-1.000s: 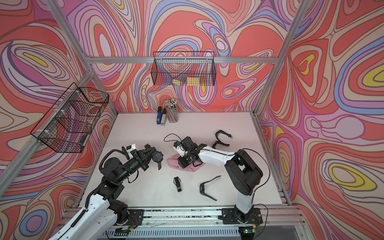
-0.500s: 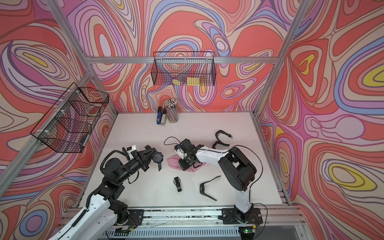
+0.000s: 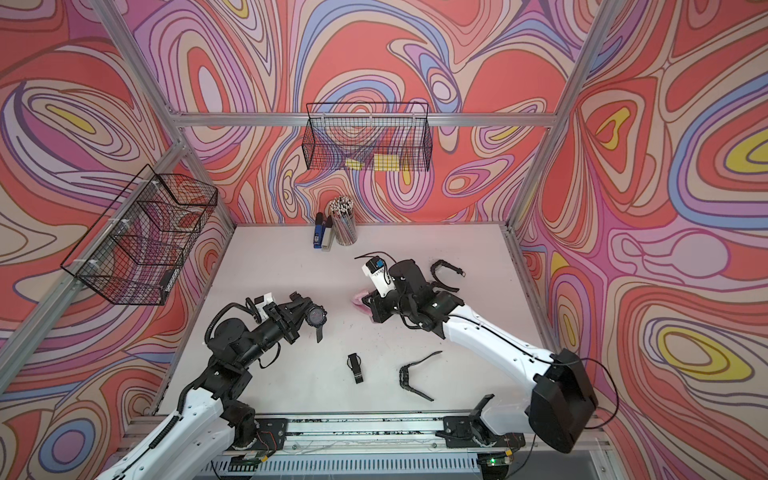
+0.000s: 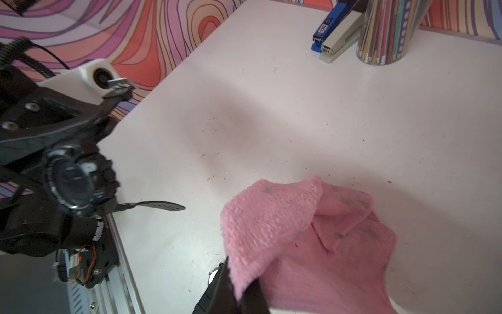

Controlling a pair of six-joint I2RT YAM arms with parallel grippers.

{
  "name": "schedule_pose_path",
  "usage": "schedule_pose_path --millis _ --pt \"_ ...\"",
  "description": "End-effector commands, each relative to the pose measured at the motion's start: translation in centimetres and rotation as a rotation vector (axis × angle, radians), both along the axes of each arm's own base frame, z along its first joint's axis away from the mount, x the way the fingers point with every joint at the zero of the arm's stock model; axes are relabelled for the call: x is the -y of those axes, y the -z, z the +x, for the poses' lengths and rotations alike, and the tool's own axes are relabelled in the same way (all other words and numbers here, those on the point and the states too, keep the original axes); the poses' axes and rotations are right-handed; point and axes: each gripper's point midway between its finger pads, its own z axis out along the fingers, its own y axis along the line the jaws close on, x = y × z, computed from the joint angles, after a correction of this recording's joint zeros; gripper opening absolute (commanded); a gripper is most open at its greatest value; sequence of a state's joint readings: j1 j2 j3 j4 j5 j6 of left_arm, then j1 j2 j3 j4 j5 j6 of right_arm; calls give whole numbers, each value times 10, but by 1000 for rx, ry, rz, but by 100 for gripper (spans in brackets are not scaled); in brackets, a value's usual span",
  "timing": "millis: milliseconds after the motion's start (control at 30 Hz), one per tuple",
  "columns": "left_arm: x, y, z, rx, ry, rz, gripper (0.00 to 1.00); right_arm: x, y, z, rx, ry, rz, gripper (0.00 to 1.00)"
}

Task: Wipe the watch dial
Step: Pick up the cleaning item at the center of the board, then wipe the dirt from the watch dial.

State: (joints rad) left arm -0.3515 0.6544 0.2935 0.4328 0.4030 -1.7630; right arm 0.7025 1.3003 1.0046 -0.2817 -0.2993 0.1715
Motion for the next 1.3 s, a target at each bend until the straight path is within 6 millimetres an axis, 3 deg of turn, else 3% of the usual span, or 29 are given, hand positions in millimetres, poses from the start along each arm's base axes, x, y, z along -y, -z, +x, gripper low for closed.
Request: schedule_pose_path --millis 0,133,500,867,1100,1267 --pt "-1 -37 0 136 0 11 0 -7 -15 -12 -23 -30 116 0" --pt "6 -49 3 193 32 42 0 -15 -43 -20 20 -57 220 0" --pt "16 -64 13 269 63 87 0 -58 -84 -41 135 -114 313 0" --pt "24 -71 8 304 86 66 0 -104 -74 -37 129 -156 289 0" --pt "19 -77 1 326 69 68 0 -105 -53 -19 106 -70 234 0" --pt "18 -82 -4 344 72 43 0 -98 -50 -2 144 15 171 0"
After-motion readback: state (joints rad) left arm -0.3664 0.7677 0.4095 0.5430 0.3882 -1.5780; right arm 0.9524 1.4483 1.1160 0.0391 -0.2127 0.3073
